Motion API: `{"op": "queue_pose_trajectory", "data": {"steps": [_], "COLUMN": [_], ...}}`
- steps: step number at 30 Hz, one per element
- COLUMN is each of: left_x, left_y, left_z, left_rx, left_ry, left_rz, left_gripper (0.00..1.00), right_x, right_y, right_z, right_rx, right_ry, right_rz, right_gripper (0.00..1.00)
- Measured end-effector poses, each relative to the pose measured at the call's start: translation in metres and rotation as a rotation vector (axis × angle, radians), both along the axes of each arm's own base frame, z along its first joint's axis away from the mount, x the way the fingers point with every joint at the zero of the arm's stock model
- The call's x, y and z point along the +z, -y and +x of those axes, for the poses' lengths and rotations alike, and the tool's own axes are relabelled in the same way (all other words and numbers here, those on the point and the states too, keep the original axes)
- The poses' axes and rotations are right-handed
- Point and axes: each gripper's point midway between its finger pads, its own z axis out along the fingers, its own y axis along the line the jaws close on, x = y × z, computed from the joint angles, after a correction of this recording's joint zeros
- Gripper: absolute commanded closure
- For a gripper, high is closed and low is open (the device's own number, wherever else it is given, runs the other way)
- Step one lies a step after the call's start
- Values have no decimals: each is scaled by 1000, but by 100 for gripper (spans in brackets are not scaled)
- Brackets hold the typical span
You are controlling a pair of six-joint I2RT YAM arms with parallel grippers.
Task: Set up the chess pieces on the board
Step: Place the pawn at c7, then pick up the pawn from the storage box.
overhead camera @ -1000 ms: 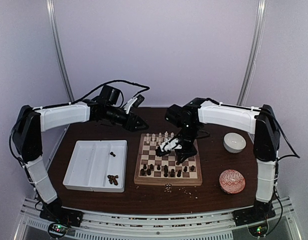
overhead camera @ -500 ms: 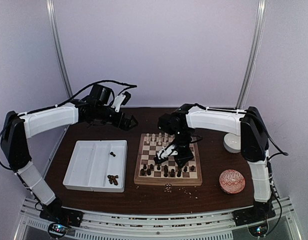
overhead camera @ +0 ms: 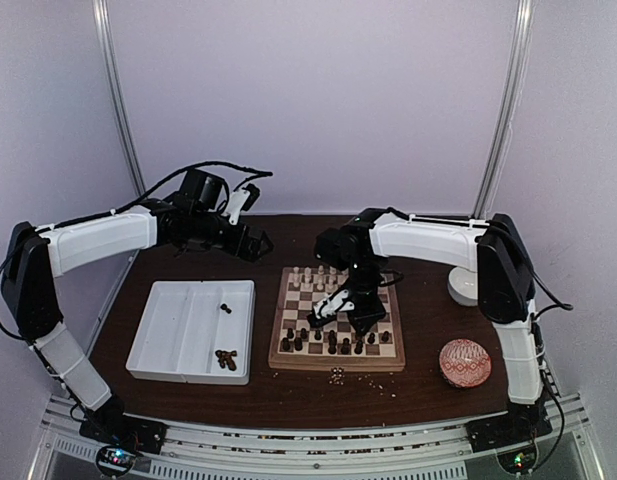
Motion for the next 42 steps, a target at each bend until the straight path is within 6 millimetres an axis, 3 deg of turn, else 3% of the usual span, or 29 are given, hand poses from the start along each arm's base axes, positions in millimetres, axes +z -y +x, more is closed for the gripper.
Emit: {"op": "queue_pose_trajectory", "data": {"steps": [10, 19, 22, 23, 25, 28, 30, 32, 35, 38, 42], "left_x": [-4, -1, 14, 23, 37, 57, 61, 55, 35, 5, -40], "left_y": [-2, -11, -27, -36, -51, -78, -91, -91, -76, -69, -82], "left_z": [-2, 3, 5, 9, 17, 41, 49, 42, 14, -23, -68], "left_rx": [5, 46, 127, 178, 248, 343, 378, 363, 279, 211, 186], "left_ry": [-15, 16, 69, 96, 115, 92, 73, 28, -41, -145, -306], "left_rz": [14, 42, 49, 46, 25, -22, -45, -45, 19, 108, 219], "left_gripper": [2, 2, 3, 10, 34, 49, 52, 53, 57, 59, 61], "right_x": [-7, -1, 19, 28, 53, 93, 116, 135, 144, 139, 125], "right_y": [-2, -3, -3, -3, -2, 6, 15, 29, 50, 64, 72], "right_z": [-1, -1, 1, 3, 6, 14, 22, 28, 28, 25, 24], "right_rx": [-15, -20, -22, -27, -34, -77, -126, -188, -281, -354, -432], "right_ry": [-15, -11, 15, 30, 72, 143, 187, 223, 235, 220, 191], "right_rz": [-2, 12, 42, 58, 105, 188, 247, 306, 367, 416, 473], "right_gripper": [76, 68, 67, 67, 67, 66, 66, 66, 66, 66, 66]}}
